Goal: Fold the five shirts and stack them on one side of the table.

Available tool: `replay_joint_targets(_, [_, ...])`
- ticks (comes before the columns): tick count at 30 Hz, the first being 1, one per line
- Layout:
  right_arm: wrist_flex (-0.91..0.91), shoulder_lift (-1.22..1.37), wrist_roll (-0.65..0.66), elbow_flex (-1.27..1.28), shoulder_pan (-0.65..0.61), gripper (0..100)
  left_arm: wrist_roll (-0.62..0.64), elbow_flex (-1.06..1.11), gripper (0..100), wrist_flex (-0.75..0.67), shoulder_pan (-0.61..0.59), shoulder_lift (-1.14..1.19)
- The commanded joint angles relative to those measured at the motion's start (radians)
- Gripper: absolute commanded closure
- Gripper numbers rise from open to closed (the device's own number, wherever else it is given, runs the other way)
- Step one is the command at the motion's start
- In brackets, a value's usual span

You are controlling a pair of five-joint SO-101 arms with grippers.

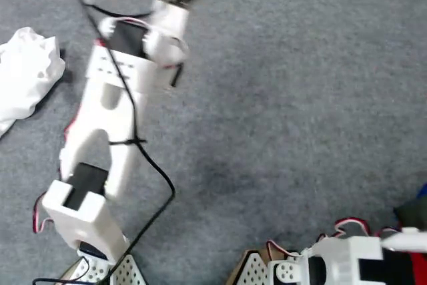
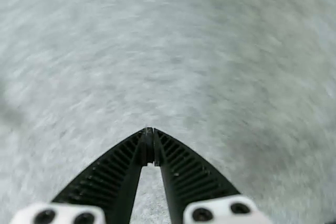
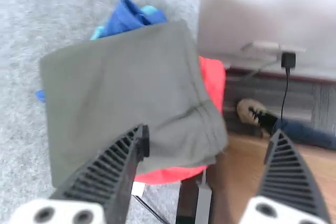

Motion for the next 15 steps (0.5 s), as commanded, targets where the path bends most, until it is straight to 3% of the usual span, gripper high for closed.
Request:
replay_joint_targets(1, [0.014,-0.101,0.003,0.108,-0.159,65.6,0.023,-0.048,98,0.009,-0.229,-0.044])
replay_joint_targets(7, [0.014,-0.265,-0.017,0.371,-0.544,65.6,-0.046,-0.055,84,0.005,-0.606,-0.033])
replay_joint_targets(10, [0.012,-0.315,-0.089,0.461,-0.779,68.3,-0.112,-0.055,84,-0.086,-0.792,0.03])
replay_joint_targets(15, [0.008,-0.302,-0.253,0.486,-1.152,78.3,-0.138,-0.058,81,-0.253,-0.962,0.217])
